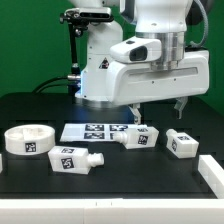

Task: Assemble stool

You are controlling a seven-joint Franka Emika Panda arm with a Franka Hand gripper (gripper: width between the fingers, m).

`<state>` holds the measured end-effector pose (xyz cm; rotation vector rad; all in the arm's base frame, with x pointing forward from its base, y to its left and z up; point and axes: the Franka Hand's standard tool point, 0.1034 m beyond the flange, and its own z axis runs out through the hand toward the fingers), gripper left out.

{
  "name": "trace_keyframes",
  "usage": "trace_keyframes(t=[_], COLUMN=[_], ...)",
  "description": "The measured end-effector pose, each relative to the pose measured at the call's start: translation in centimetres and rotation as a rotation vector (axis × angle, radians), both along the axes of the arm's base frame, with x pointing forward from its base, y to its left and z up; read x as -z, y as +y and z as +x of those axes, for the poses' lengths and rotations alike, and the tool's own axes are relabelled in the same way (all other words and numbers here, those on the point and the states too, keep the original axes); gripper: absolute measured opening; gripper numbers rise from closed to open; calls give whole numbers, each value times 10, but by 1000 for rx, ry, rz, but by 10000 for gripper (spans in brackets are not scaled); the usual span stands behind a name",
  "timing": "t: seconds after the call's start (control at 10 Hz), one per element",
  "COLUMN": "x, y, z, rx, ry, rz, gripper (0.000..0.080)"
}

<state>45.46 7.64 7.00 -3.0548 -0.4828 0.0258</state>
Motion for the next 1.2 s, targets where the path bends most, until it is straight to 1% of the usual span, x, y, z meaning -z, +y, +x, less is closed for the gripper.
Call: trace_keyframes(t=[0.2,0.3,0.4,0.5,0.6,0.7,0.8,1.1,1.2], x=[0,-3,-6,-3,2,3,3,4,8], y=[-2,-22,-58,-86,-101,-105,-103,-104,-116], z=[0,0,0,-1,-1,-1,-1,-3,-15], rx=[-4,-80,-129,-157,-169,-160,-165,-168,-223], ry=[0,-1,1,3,-6,-3,-3,-1,10], rz=[0,5,7,6,3,4,4,5,6], gripper=[648,648,648,648,648,648,648,648,648])
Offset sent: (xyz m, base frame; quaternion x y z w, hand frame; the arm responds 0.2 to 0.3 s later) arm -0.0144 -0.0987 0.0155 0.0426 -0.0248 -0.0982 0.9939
